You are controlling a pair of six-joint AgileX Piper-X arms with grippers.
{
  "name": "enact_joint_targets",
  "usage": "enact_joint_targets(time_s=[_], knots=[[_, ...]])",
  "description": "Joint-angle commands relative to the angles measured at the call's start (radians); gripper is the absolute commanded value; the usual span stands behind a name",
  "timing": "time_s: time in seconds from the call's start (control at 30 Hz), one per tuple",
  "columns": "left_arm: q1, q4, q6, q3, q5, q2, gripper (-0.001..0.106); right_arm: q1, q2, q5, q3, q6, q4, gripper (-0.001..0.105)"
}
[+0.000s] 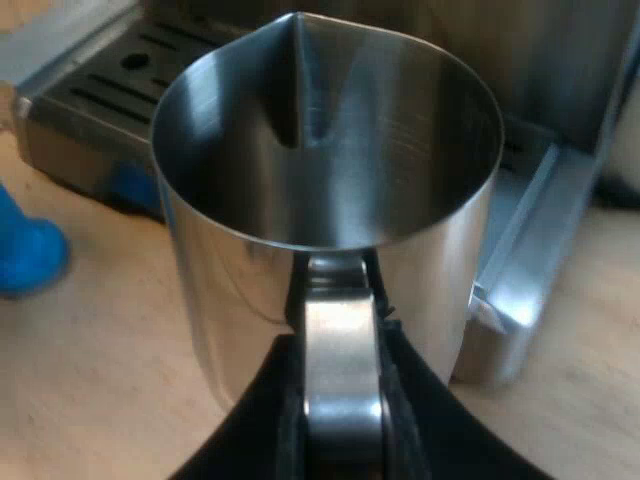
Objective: Place mug into machine
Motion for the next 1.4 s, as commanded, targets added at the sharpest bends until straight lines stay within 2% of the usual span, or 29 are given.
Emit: enact_joint_targets(time_s=[0.03,0.23,0.5,1.0,1.17,1.4], knots=[[-0.002,-0.025,-0.003,-0.005,-0.008,0.0,0.069,0.032,0.071,0.014,-0.013,0.005,-0.115,0.0],[-0.002,-0.034,-0.003,-0.005,-0.008,0.0,0.069,0.046,0.252,0.019,-0.013,0.004,-0.361,0.0],[-0.002,-0.041,-0.003,-0.005,-0.008,0.0,0.069,0.046,0.439,0.019,-0.016,0.008,-0.546,0.0],[-0.002,-0.044,-0.003,-0.005,-0.008,0.0,0.069,0.046,0.677,0.021,-0.151,0.011,-0.607,0.0],[-0.002,-0.044,-0.003,-0.005,-0.008,0.0,0.069,0.044,0.743,0.076,-0.195,0.011,-0.618,0.0],[-0.002,-0.044,-0.003,-0.005,-0.008,0.0,0.069,0.029,0.817,0.09,-0.236,0.011,-0.618,0.0]])
